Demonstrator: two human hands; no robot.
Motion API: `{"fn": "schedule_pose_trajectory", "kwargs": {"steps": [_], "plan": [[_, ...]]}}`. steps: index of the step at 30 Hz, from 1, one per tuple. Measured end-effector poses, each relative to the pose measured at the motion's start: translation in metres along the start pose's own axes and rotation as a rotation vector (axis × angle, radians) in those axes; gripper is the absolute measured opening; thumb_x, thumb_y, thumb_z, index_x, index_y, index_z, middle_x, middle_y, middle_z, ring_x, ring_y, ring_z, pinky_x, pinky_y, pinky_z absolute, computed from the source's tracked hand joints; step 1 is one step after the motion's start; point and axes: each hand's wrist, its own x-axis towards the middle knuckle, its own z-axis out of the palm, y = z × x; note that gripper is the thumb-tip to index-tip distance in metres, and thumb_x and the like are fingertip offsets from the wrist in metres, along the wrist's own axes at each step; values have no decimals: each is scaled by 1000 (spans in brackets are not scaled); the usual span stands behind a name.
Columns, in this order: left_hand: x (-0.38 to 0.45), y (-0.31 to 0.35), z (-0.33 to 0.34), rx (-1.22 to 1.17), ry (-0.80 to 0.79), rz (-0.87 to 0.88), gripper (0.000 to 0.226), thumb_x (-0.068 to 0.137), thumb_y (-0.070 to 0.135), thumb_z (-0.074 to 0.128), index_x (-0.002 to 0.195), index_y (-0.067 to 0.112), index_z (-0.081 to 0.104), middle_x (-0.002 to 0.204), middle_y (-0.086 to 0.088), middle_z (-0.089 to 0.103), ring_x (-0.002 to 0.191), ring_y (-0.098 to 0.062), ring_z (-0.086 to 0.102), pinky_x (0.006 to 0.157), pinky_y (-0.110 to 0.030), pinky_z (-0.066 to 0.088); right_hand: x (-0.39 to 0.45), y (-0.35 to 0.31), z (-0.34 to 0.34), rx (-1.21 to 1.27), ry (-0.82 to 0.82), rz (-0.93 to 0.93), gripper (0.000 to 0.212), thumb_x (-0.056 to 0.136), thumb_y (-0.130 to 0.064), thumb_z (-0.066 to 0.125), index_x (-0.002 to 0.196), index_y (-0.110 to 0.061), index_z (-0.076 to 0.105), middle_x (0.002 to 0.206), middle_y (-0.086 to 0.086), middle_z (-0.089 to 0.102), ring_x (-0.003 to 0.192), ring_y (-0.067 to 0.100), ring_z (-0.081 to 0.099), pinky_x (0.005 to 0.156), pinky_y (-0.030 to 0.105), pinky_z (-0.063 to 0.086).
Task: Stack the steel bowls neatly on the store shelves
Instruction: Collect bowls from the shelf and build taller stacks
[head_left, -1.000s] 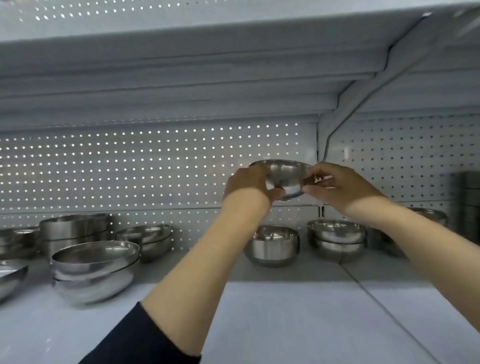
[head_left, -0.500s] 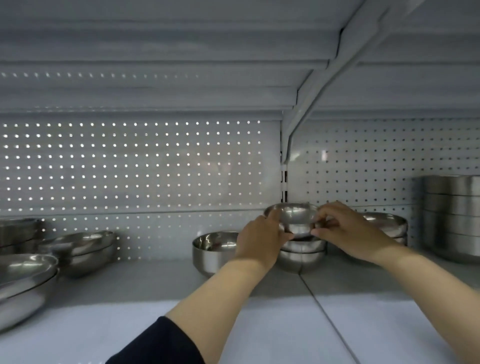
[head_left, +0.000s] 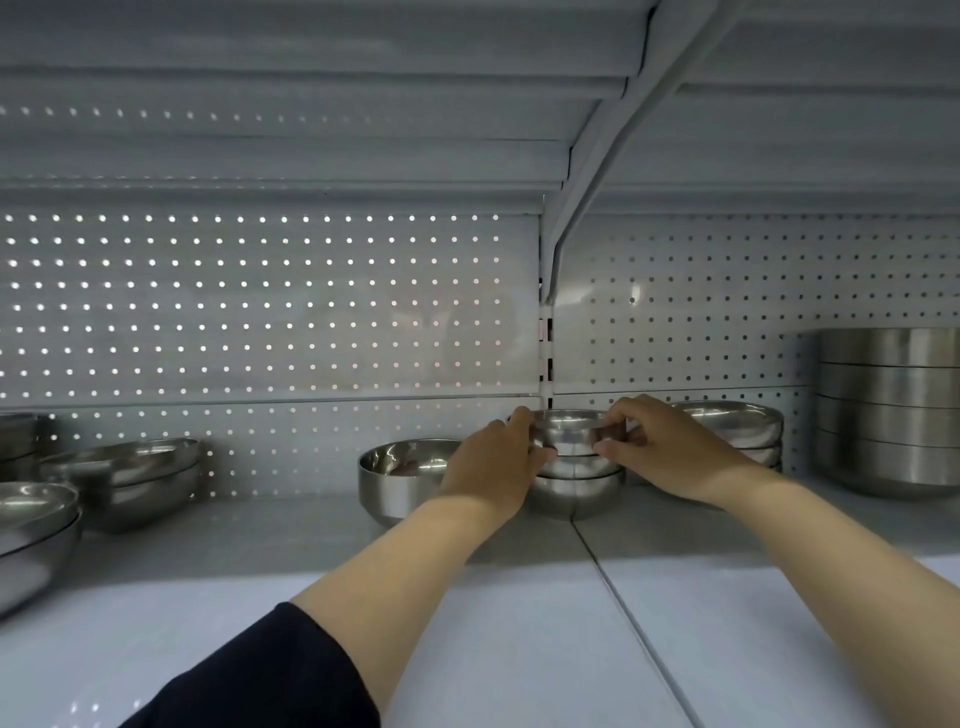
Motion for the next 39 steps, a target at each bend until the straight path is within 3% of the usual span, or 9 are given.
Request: {"fn": "schedule_pose_trajectory", "kwargs": {"steps": [9, 13, 16, 21, 25, 30, 32, 35, 39], "plan": [[-3, 1, -2, 45, -9, 5, 36, 96, 38, 41, 124, 15, 41, 114, -9, 59, 101, -27, 59, 80, -35, 48, -2, -5, 0, 20, -1, -7, 16, 88, -36, 61, 93, -21, 59, 102, -4, 55, 91, 16, 58, 83, 32, 47], [-9, 8, -13, 67, 18, -32, 39, 95, 35, 46, 127, 13, 43, 123, -10, 52, 112, -27, 53, 90, -35, 46, 2, -5, 1, 10, 9, -26, 14, 86, -39, 62, 87, -27, 56, 98, -7, 56, 89, 12, 57, 75, 28, 47], [-12, 15, -38, 27, 90, -68, 42, 93, 29, 50, 131, 14, 41, 131, -8, 47, 120, -27, 47, 97, -37, 44, 3, -7, 1, -47, 46, -36, 21, 84, -44, 63, 98, -32, 52, 104, -8, 51, 91, 11, 51, 69, 23, 39], [-49, 1, -105, 97, 140, -103, 40, 92, 26, 53, 130, 16, 43, 131, -6, 46, 116, -27, 50, 92, -36, 44, 3, -31, -4, -32, 152, -109, 25, 83, -44, 62, 104, -37, 50, 112, -14, 44, 102, 7, 41, 85, 30, 34], [-125, -54, -161, 243, 253, -115, 42, 88, 25, 58, 128, 17, 48, 130, -4, 49, 113, -26, 53, 93, -33, 41, -5, -91, -6, 68, 88, -239, 20, 81, -41, 64, 92, -49, 49, 111, -19, 44, 101, 9, 47, 83, 30, 41], [-208, -136, -226, 280, 304, -481, 57, 80, 26, 68, 133, 17, 48, 134, -3, 50, 119, -22, 51, 93, -29, 39, -21, -213, 37, 154, -165, -448, 33, 77, -46, 65, 106, -47, 49, 117, -20, 48, 106, 2, 51, 84, 24, 46], [-225, -162, -236, 206, 257, -604, 61, 77, 24, 72, 132, 14, 48, 132, -4, 54, 112, -20, 56, 88, -29, 43, -21, -261, 68, 220, -221, -526, 37, 81, -36, 68, 115, -34, 53, 126, -11, 50, 115, 6, 48, 90, 23, 42], [-235, -197, -236, 33, 201, -670, 49, 71, 14, 76, 116, 11, 56, 102, 6, 65, 79, -7, 60, 66, -22, 47, -19, -325, 115, 210, -259, -604, 38, 84, -29, 66, 120, -24, 56, 126, -3, 55, 113, 9, 49, 92, 24, 40], [-236, -232, -225, -279, 199, -706, 47, 63, 1, 77, 103, 13, 54, 89, 4, 70, 82, -17, 66, 74, -30, 52, -13, -371, 163, 60, -288, -632, 41, 87, -30, 61, 126, -21, 54, 129, 5, 55, 119, 24, 47, 96, 31, 38]]}}
